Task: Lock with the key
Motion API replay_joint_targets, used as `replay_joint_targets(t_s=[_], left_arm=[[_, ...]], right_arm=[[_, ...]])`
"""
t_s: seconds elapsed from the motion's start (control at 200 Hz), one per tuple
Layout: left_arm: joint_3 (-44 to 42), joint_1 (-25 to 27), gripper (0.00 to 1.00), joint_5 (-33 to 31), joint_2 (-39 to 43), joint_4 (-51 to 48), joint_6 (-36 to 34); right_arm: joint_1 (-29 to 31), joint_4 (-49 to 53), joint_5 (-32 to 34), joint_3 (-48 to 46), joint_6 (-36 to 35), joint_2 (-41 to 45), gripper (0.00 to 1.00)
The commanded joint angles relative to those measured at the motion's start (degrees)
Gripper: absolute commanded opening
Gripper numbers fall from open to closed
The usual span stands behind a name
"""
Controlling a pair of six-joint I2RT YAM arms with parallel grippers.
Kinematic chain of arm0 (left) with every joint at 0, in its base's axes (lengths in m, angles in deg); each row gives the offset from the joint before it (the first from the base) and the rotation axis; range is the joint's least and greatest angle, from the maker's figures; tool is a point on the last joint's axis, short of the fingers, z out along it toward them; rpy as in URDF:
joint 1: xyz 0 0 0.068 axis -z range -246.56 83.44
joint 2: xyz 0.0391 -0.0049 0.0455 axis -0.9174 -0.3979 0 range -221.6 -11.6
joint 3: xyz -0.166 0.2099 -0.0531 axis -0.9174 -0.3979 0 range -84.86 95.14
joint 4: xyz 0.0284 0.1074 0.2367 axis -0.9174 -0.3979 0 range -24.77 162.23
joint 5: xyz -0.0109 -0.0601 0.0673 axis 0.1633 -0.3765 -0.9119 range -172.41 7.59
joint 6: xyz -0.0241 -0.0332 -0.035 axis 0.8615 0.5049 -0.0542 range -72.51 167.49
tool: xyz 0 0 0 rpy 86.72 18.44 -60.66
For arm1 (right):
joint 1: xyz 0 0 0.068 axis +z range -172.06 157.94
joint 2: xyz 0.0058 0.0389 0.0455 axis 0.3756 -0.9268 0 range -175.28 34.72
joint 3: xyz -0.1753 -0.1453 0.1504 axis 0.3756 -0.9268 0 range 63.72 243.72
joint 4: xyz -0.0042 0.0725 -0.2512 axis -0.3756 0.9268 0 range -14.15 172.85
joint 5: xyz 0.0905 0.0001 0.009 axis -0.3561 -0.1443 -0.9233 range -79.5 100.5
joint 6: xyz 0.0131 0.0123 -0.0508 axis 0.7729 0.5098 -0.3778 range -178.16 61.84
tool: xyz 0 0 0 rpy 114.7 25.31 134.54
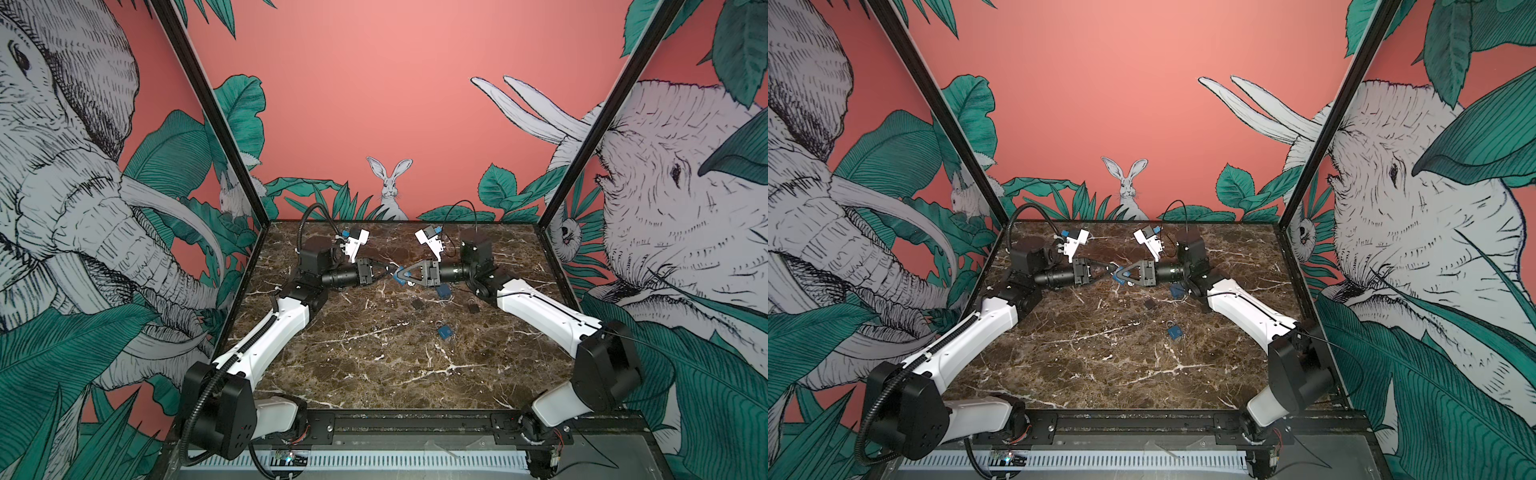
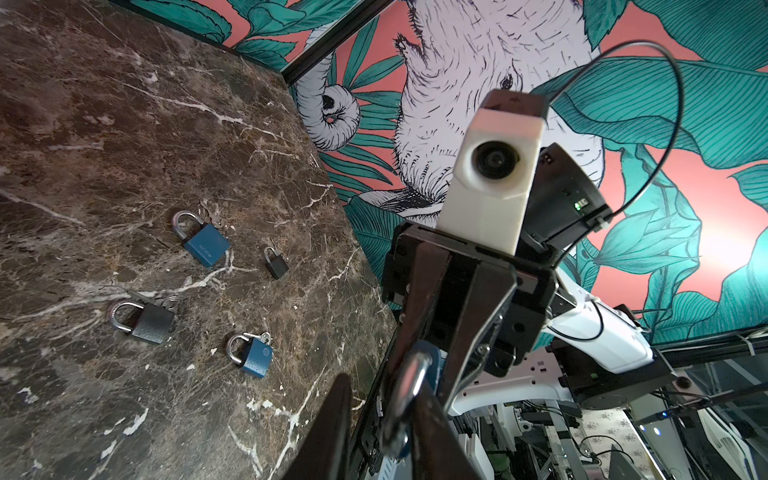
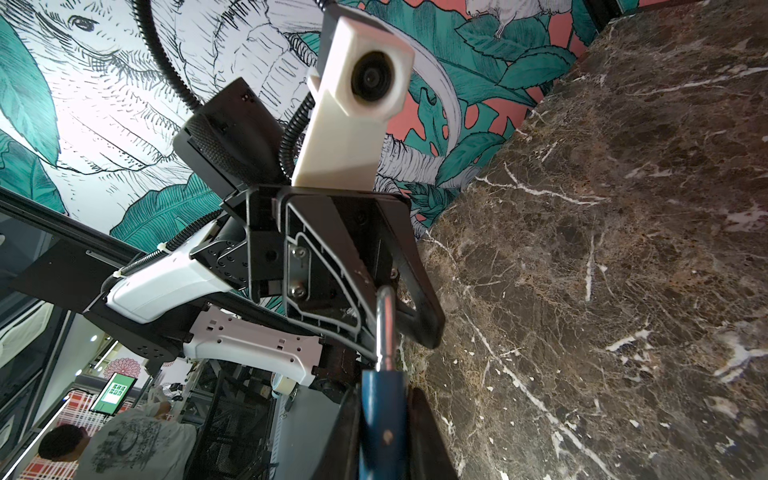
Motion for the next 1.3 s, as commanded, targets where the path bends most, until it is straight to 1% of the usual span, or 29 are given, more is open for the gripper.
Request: replay_joint_targets(t_s=[0.0, 0.08, 0.16, 0.24, 0.295, 0.455, 0.49, 0.52, 0.59, 0.625, 0.77, 0.905, 1.065, 1.17, 1.295], left_arm=[[-0.09, -0.45, 0.27, 0.67, 0.64, 1.59, 0.62], [0.07, -0.45, 0.26, 1.1, 0.26, 1.66, 0.76], [0.05, -0.45, 0.2, 1.76, -0.15, 1.89, 0.97], [-0.18, -0.46, 0.09, 2.16, -0.44, 1.88, 1.05], [-0.42, -0.47, 0.0, 2.38, -0.46, 1.89, 1.14], [-1.24, -0.45, 0.0, 1.59, 0.01, 2.42, 1.49], [-1.35, -0.43, 0.0, 1.0, 0.2, 2.36, 1.49], [-1.5, -0.41, 0.0, 0.46, 0.29, 2.32, 1.67], [-1.5, -0.45, 0.0, -0.74, 0.7, 2.32, 1.81], [-1.62, -0.51, 0.0, -1.84, 0.98, 2.35, 2.01], [-1.48, -1.03, 0.0, -4.33, 2.23, 3.19, 2.89], [-1.16, -1.68, 0.0, -5.3, 3.11, 3.19, 3.3], [-0.59, -2.03, 0.0, -5.52, 3.64, 2.77, 3.33], [-0.44, -2.11, 0.0, -4.87, 3.75, 2.36, 3.16], [-0.51, -2.06, 0.0, -3.95, 3.8, 2.15, 3.25]], right_arm=[[1.1, -4.41, -2.94, 0.44, 0.07, -0.14, 0.0], [1.3, -4.43, -2.77, 0.65, -0.05, -0.32, 0.0], [1.28, -4.39, -2.58, 0.7, -0.05, -0.47, 0.0], [1.28, -4.43, -2.49, 0.92, -0.01, -0.5, 0.0], [1.28, -4.36, -2.27, 1.02, 0.03, -0.56, 0.0], [1.25, -4.58, -1.27, 0.91, 0.32, -0.87, 0.0], [1.13, -4.69, -1.07, 0.72, 0.31, -0.83, 0.12], [1.02, -5.02, -0.83, 0.61, 0.53, -0.85, 0.19], [0.7, -6.33, -0.53, -0.18, 1.24, -0.54, 0.31], [0.44, -7.19, -0.49, -0.66, 1.88, -0.33, 0.34], [-0.64, -10.2, -0.78, -3.46, 4.01, 0.84, 0.35], [-0.78, -10.43, -1.59, -5.32, 4.1, 1.88, 0.35], [-0.83, -10.8, -1.48, -6.7, 4.2, 2.41, 0.34], [-0.95, -11.02, -1.26, -6.89, 4.24, 2.42, 0.29], [-1.43, -11.94, -0.5, -6.49, 4.73, 2.34, 0.28]])
